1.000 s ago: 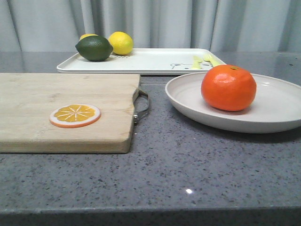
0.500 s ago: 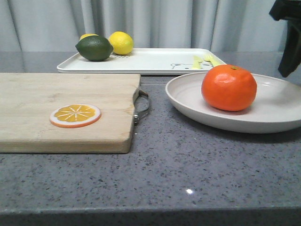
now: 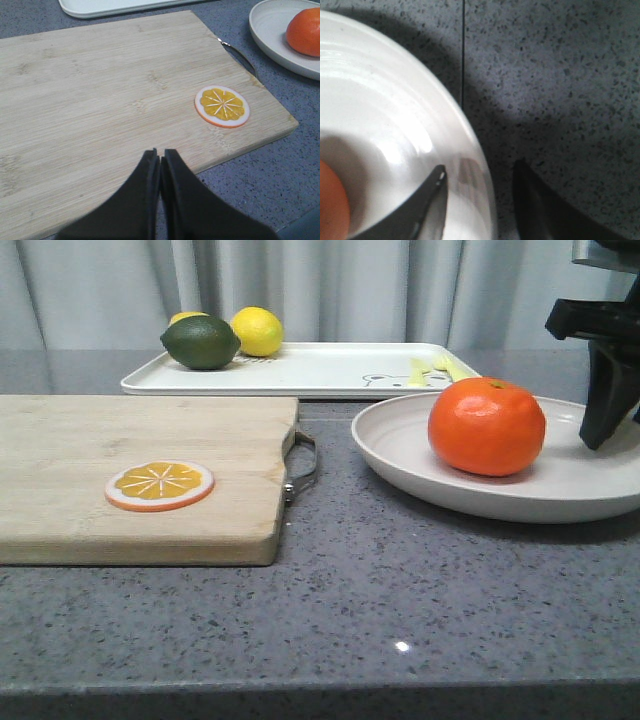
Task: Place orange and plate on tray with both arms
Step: 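Move the right gripper to the plate rim and grip it, then lift the plate with the right gripper and carry it onto the tray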
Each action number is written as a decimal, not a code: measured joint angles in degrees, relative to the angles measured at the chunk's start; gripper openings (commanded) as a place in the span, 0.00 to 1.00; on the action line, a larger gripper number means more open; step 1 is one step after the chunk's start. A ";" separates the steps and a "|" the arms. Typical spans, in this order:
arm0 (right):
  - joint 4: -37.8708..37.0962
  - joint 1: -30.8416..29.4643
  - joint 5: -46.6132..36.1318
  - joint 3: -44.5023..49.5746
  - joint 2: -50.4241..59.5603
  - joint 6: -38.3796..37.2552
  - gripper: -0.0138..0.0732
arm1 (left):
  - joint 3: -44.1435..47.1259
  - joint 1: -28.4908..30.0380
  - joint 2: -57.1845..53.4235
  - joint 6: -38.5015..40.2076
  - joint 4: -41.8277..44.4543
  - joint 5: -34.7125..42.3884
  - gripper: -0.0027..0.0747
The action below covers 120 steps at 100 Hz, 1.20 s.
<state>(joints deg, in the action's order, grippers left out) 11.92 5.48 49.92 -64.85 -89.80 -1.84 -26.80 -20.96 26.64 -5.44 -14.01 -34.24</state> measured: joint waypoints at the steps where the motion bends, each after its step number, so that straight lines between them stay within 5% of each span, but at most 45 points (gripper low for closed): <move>1: 0.00 0.00 0.13 -0.02 0.00 0.00 0.39 | 0.00 0.00 0.00 0.00 0.00 0.00 0.01; 31: 0.55 0.00 1.26 -0.48 0.00 0.00 0.08 | 0.00 0.00 0.00 0.00 0.00 0.17 0.01; 81: 7.09 -2.61 4.33 -2.10 0.10 1.84 0.08 | 0.00 0.00 0.00 0.00 -1.81 1.72 0.01; 120: 11.24 -3.49 7.74 -16.82 -4.29 5.53 0.08 | 0.00 0.00 0.00 0.00 -2.82 4.31 0.01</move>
<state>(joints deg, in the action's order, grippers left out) 23.16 1.98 57.66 -81.67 -94.09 3.69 -26.80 -20.96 26.64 -5.44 -16.83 -29.93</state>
